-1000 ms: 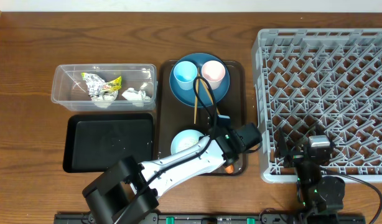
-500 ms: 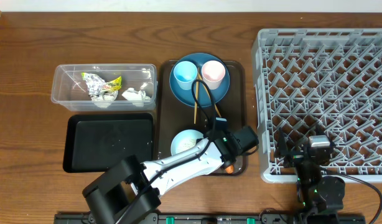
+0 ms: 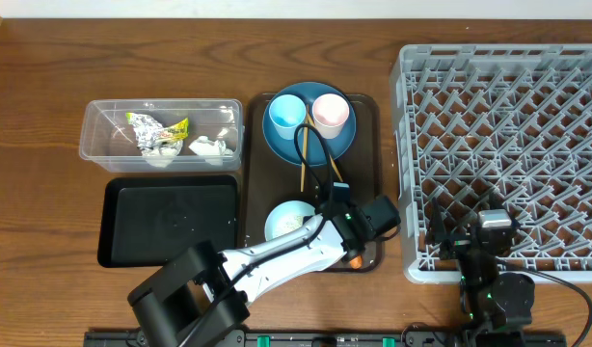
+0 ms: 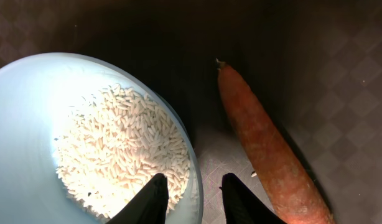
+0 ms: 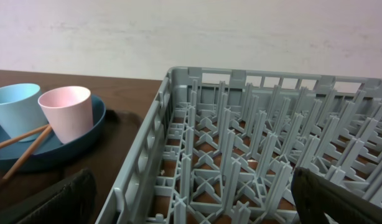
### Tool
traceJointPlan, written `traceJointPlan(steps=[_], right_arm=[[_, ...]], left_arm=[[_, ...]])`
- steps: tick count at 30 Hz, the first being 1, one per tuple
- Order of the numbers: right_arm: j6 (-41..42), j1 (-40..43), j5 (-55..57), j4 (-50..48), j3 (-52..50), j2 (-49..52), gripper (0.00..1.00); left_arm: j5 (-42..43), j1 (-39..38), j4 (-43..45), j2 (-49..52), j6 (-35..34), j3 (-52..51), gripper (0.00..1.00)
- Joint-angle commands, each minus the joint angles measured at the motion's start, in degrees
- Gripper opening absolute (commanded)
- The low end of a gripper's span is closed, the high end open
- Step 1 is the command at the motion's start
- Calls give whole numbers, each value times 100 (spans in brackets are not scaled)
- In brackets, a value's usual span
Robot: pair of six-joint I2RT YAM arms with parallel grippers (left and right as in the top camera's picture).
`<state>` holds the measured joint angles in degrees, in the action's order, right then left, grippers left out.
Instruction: Sort waste into correct bins and load items into the dishwasher rack
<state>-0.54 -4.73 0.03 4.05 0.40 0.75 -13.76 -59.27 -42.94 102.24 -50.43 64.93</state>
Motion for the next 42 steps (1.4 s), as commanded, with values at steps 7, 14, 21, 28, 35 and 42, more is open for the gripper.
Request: traceJointPlan(steps=[7, 14, 21, 28, 35, 42], right_arm=[[-61, 103, 17, 24, -9, 2, 99], [-61, 103, 17, 24, -9, 2, 99], [-61, 101, 17, 24, -9, 2, 99], [-61, 101, 17, 24, -9, 2, 99], [-61, 103, 15, 24, -9, 2, 99], [-61, 103, 17, 24, -9, 2, 99]], left_arm=[[-131, 4, 2, 76, -92, -98, 26], [-101, 4, -2, 76, -92, -98, 24], [-87, 4, 0, 76, -92, -98, 19], [-87, 4, -4, 76, -90, -98, 15], [-79, 2, -2, 76, -92, -98, 12], [-24, 4, -4, 76, -87, -98, 7]])
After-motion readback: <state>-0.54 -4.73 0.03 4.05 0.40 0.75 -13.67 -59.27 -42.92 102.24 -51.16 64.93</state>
